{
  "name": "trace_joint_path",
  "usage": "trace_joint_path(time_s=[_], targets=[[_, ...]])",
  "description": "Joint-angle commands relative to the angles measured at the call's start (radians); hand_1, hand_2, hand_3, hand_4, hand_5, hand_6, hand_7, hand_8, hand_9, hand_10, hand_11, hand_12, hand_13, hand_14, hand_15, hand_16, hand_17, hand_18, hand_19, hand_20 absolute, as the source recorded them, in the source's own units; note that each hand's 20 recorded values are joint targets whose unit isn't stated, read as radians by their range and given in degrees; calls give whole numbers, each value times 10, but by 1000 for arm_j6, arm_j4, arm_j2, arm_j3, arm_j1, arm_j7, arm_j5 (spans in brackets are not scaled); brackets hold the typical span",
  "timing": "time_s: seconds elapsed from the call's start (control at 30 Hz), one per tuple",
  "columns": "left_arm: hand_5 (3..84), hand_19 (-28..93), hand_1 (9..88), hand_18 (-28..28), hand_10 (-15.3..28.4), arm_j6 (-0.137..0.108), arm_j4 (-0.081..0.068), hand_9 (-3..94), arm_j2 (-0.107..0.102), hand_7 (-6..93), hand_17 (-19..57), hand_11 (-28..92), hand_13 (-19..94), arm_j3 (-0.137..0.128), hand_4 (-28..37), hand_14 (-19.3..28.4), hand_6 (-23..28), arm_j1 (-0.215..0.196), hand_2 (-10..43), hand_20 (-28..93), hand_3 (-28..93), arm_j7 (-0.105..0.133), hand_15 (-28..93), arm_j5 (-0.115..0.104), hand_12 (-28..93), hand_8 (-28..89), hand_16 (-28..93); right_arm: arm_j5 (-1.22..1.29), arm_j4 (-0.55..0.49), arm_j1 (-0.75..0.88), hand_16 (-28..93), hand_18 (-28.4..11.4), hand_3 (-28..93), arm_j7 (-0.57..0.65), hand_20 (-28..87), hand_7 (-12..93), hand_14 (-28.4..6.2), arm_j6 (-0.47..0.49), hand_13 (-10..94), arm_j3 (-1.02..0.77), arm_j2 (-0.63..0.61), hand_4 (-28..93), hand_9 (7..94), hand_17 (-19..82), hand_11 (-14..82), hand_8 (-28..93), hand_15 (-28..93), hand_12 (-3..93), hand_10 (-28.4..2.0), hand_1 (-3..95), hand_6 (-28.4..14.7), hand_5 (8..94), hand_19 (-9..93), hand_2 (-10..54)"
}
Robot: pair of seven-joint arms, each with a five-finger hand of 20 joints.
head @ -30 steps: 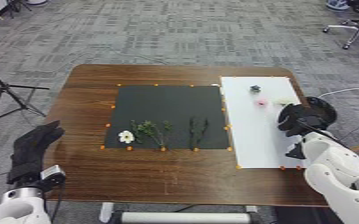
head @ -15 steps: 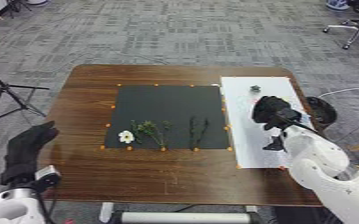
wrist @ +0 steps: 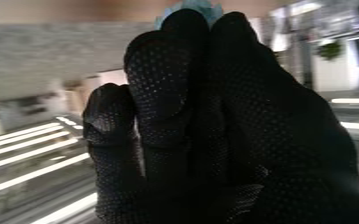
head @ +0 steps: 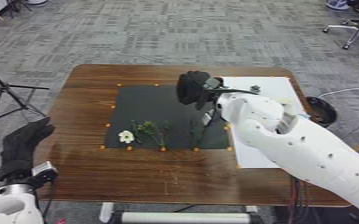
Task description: Arrange flowers
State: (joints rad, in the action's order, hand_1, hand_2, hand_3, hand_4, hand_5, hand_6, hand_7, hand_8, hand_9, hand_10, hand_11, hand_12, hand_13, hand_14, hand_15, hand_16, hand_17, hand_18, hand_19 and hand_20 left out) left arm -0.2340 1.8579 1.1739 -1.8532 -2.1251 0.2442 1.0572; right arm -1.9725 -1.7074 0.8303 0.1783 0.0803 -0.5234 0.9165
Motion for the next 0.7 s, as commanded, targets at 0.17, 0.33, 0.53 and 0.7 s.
trace_joint_path(time_s=[0.17,0.33,0.53,0.7], targets=[[547,95,260,107,149,7,-14,535,-19,173,101,250,418,63,-283,171,18,54,56,196,693,-7,231,-8,151,-73,3,-52,103,-65,460,-200,588,-48,594,228,-64,55,781,44,221,-152,848,412,99,148,466,449,-89,649,-11,749,772,-95],[548,93,260,107,149,17,-20,535,-19,172,101,250,417,84,-283,172,18,69,57,196,693,-4,232,-10,151,-73,4,-47,161,-36,457,-202,593,-36,597,232,-64,45,782,42,274,-152,849,412,92,146,471,438,-84,641,-10,747,777,-95],[547,93,260,107,149,35,-25,534,-13,170,99,249,416,109,-283,172,18,86,57,196,692,-5,231,-5,151,-73,4,-103,259,6,445,-202,595,-49,598,229,-64,-2,783,31,353,-156,853,411,71,135,485,400,-79,635,-8,748,788,-95],[546,94,260,107,149,43,-26,533,-8,170,99,248,417,108,-283,171,18,87,57,196,691,2,231,-2,151,-72,4,-154,320,28,434,-202,600,-69,596,216,-68,2,782,18,413,-163,853,411,60,121,492,379,-87,628,-4,749,789,-95]])
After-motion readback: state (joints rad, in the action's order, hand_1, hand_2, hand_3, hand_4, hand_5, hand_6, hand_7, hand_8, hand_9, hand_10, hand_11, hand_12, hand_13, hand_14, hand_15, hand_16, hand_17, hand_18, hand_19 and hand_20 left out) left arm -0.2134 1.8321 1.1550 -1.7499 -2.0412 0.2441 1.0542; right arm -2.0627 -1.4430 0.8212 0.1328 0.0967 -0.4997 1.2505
